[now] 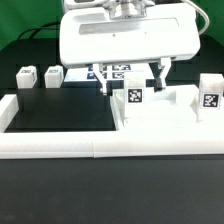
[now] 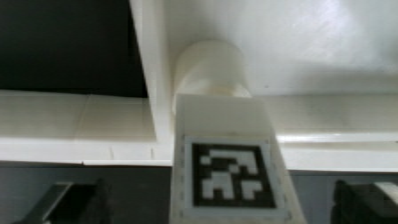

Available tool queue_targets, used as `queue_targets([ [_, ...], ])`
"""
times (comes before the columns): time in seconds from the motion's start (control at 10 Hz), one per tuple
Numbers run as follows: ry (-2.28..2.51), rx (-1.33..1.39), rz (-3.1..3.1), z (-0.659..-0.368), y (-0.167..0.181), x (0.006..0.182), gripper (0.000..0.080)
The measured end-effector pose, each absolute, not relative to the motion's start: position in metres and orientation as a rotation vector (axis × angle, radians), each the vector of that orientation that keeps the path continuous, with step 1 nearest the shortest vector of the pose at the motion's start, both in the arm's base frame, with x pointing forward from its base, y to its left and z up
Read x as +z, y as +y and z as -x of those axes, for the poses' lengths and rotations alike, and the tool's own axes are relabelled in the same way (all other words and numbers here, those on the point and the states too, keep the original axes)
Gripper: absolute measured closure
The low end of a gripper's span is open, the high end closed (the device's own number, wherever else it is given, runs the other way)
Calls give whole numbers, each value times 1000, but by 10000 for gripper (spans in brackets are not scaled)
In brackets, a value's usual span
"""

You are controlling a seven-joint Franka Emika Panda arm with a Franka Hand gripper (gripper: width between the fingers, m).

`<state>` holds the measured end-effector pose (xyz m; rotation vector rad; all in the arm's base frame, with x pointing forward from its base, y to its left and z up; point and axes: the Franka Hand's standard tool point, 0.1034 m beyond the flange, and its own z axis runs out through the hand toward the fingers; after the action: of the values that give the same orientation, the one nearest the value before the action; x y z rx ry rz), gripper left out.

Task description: Assemble square table

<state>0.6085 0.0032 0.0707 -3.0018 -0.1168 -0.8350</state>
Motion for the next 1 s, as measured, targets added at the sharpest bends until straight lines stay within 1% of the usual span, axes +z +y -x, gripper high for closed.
queue_targets([
  [0.1,-117,-835,3002,-608,3,71,155],
  [0.6,-117,-832,3002,-608,3,71,150],
  [0.7,-125,-746,3006,-609,6,75,150],
  [0.8,-128,-698,3008,-614,4,83,150],
  [0.9,-121,-690,3009,-616,1,82,150],
  [1.0,-116,-600,3008,-615,5,78,150],
])
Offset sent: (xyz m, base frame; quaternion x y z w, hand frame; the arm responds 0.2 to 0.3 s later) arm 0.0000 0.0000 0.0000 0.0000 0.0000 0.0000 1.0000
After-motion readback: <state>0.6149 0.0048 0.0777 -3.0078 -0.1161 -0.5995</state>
